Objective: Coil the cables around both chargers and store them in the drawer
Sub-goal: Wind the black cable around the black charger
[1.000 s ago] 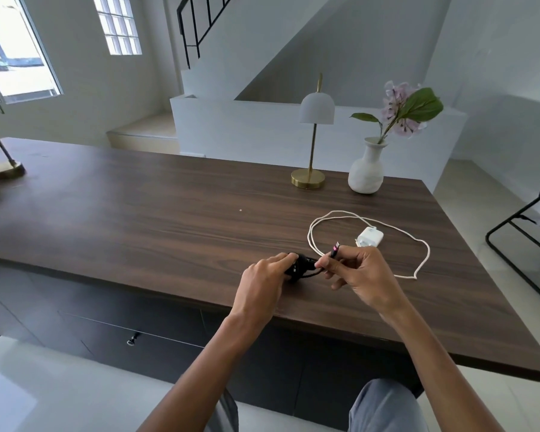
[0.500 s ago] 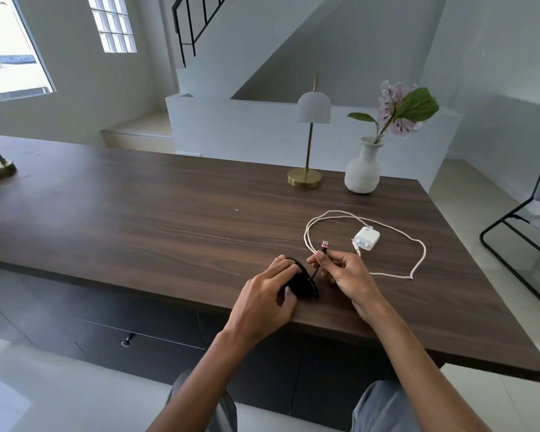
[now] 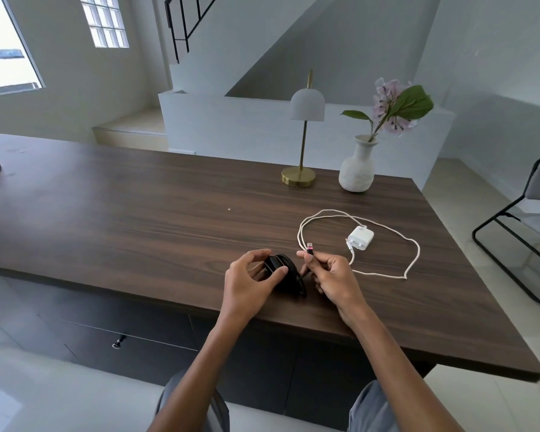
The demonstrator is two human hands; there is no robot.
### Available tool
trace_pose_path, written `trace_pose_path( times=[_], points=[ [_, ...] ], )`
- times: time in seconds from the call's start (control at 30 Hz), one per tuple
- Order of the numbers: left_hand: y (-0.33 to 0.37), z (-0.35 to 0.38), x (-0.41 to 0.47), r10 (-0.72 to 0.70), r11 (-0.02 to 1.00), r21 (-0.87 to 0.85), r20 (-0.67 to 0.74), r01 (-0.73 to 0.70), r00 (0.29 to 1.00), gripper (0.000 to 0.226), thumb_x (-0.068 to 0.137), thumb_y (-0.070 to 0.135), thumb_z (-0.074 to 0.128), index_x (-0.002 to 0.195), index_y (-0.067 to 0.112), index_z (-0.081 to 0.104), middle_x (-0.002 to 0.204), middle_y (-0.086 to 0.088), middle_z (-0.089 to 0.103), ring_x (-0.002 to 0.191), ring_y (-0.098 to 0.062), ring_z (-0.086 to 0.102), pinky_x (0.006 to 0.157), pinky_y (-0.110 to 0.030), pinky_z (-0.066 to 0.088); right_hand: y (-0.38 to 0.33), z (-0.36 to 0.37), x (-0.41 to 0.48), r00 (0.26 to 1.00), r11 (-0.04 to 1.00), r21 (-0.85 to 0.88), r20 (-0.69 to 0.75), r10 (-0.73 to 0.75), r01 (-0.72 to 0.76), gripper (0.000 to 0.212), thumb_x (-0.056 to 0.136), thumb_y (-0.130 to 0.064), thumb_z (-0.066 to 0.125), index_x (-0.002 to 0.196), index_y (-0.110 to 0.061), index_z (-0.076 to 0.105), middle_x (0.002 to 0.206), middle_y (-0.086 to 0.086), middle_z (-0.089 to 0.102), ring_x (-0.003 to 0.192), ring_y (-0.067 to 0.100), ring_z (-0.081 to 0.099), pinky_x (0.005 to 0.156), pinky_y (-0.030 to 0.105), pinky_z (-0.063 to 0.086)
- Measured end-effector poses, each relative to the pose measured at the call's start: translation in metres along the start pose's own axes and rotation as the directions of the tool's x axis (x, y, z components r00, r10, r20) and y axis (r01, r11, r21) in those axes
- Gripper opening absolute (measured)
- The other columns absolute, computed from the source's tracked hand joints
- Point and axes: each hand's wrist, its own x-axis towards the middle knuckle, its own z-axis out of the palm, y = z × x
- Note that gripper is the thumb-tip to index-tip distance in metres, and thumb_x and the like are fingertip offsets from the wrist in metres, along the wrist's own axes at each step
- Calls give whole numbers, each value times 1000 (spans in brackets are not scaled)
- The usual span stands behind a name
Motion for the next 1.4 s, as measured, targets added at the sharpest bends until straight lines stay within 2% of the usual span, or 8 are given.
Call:
trace_pose_path(
  times=[0.1,0.23,0.33,0.5,0.7,0.9,1.1,1.4],
  points=[
    [1,0,2,-38,999,-7,25,39,999,43,76,22,89,116,16,73,108,4,76,99,-5,74,89,-20,59,2,1,1,999,1000,8,23,26,-26,28,104,-16,51,106,4,70,74,-14,71,48,12,29,45,28,22],
    [2,0,2,-36,998,-59,31,38,999,39,76,18,88,112,14,73,103,3,77,96,-4,74,81,-14,58,-1,2,2,999,999,32,-4,32,-32,18,102,-13,56,118,-19,60,73,0,67,46,10,32,39,23,27],
    [1,-1,2,-35,995,-93,44,39,998,38,77,13,88,111,12,73,103,2,76,95,-4,74,79,-12,56,2,0,3,998,998,17,-26,63,-63,14,99,-12,61,112,-9,60,79,9,68,47,11,36,36,22,32],
    [-6,-5,5,-51,986,-152,113,68,992,40,77,12,87,113,12,69,112,-6,75,104,-14,74,96,-32,59,-1,-5,4,998,997,36,16,67,-68,11,95,-5,65,104,-2,69,74,10,68,45,9,39,35,22,41],
    [-10,-5,9,-52,977,-194,162,83,985,43,79,5,84,117,9,64,115,-9,73,111,-18,72,102,-37,56,-1,-7,7,996,998,24,70,62,-64,13,98,-5,61,111,-6,62,73,10,65,44,7,38,36,21,38],
    [-13,-7,11,-32,978,-197,198,72,980,42,81,1,81,118,9,62,114,-9,75,109,-16,73,96,-26,56,-2,-10,7,990,998,-18,133,56,-54,11,94,-8,67,103,-6,74,69,6,67,47,7,41,36,19,38],
    [-10,-11,13,-21,979,-191,234,68,972,44,83,-4,78,121,7,61,112,-4,76,106,-10,74,86,-15,55,-5,-11,9,982,999,-19,184,47,-44,13,93,-8,68,103,-4,75,71,9,67,47,7,40,33,17,35],
    [-9,-12,16,22,985,-169,269,25,963,42,83,-6,76,121,1,59,117,-10,74,110,-14,73,91,-18,55,-12,-13,18,943,998,-62,330,48,-29,4,94,-10,67,95,-9,70,66,3,67,41,2,41,34,15,28]
  ],
)
